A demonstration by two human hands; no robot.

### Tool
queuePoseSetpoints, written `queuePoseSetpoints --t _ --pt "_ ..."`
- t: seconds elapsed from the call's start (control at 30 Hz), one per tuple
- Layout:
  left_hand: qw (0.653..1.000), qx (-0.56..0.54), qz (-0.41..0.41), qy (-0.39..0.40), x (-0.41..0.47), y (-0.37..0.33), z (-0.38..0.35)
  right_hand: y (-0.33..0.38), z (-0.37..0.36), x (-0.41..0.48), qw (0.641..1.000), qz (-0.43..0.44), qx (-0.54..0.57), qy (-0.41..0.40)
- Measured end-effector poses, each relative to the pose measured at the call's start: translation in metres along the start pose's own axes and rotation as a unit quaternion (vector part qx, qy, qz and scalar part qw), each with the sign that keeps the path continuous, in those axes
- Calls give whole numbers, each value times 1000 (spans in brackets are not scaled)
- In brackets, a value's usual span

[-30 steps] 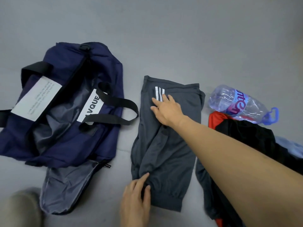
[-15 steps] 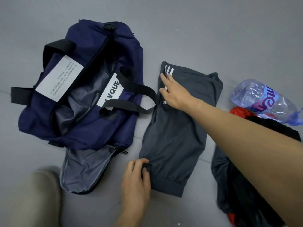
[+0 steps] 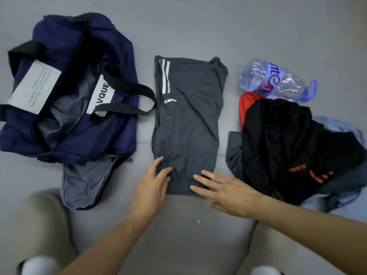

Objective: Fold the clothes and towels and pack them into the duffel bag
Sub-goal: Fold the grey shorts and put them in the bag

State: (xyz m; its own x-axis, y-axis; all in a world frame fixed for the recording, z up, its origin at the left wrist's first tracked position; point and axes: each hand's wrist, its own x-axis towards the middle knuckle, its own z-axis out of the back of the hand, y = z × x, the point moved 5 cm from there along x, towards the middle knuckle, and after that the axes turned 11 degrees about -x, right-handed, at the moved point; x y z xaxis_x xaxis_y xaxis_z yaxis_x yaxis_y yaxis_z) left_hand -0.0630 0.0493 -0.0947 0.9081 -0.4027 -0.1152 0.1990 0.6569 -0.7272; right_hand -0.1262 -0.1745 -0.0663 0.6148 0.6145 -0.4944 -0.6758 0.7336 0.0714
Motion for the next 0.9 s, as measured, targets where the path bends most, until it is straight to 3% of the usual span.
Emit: queuePoseSetpoints --t 0.07,0.13,0.27,0.47,0.73,0.9 --pt "998 49 -34 9 5 -5 7 0 -2 -2 1000 -15 6 -10" --pt "985 102 -132 33 6 -17 8 9 -4 2 999 -22 24 -31" --pt "945 163 -247 143 7 -29 -6 22 -18 19 996 -45 49 -55" --pt "929 212 -220 209 9 12 -16 0 -30 24 981 -107 92 -133" --pt "957 156 -206 132 18 -1 -18 -11 -20 32 949 -156 115 -247" --pt "958 166 -190 137 20 -3 -14 -21 -4 32 900 -251 255 -248"
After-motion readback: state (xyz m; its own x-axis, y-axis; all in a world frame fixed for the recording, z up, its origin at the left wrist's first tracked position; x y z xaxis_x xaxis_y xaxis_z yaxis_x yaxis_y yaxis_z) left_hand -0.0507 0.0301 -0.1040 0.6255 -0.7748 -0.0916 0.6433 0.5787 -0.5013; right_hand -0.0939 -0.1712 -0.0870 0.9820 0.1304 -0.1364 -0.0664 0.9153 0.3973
